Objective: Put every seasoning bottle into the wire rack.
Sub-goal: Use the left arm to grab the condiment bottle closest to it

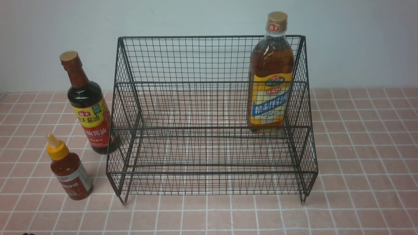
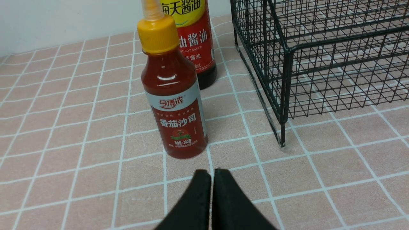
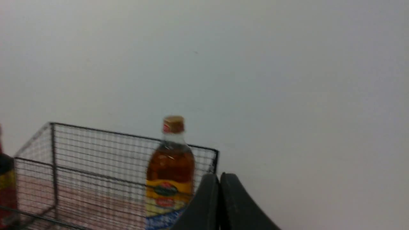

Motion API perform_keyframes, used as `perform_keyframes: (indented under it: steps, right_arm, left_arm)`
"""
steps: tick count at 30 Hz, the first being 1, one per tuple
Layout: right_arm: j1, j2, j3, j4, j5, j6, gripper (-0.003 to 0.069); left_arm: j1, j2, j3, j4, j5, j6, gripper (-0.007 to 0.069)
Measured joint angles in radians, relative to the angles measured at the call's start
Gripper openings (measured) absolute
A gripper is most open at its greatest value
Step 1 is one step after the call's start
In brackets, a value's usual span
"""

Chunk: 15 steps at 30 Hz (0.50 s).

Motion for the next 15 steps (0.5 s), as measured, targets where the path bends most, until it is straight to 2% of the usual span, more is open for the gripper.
perform_keyframes:
  steps: [3,6,11,15]
  right_arm:
    - [-0.164,-0.063,0.163,-0.025,-0.012,0.000,-0.0013]
    - [-0.238,-0.121,0.292,-0.053,-0.014,0.000,-0.0013]
    - [-0.307,-0.232,0.500,-0.096,-0.014,0.000,-0.0013]
    - [-0.316,-0.247,0.546,-0.090,-0.002,0.025,-0.0013]
  left_arm:
    - [0.000,0.000,0.000,0.000,0.000,0.000,-0.0007]
    - [0.000,0.000,0.000,0.000,0.000,0.000,-0.0007]
    - [0.000,0.000,0.000,0.000,0.000,0.000,-0.0007]
    - [0.000,0.000,0.000,0.000,0.000,0.000,-0.0007]
